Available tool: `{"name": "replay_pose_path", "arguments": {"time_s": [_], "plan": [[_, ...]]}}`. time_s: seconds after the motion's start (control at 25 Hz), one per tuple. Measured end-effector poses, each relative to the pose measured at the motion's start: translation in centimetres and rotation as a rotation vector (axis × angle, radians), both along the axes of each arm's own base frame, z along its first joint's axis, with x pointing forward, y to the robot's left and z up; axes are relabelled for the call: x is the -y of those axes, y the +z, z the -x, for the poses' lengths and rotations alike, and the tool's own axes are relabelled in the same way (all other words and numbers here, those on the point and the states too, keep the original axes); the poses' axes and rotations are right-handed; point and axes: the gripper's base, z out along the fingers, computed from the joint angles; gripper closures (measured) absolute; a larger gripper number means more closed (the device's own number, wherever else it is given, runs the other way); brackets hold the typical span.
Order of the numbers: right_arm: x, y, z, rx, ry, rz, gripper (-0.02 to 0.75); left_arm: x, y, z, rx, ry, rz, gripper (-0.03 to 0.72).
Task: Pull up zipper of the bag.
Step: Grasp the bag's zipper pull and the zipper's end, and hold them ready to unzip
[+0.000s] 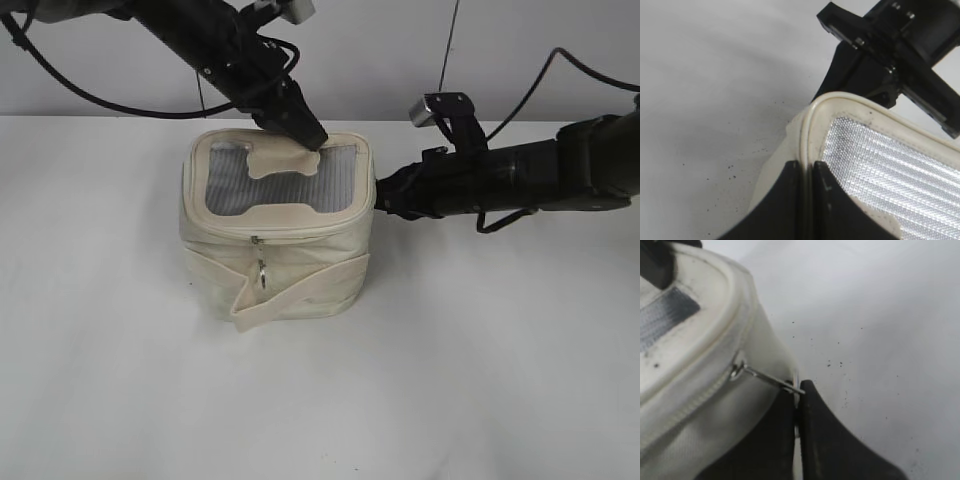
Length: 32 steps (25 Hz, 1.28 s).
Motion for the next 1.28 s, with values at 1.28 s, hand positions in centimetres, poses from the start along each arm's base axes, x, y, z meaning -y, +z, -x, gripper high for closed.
{"name": "replay_pose_path", "arguments": {"time_s": [1.28], "plan": [[-10.9,5.2,13.1,-0.254,0.21,-0.015,0.51,0.4,0.2,-0.8,-0.122,0.304,0.019,0.552]]}}
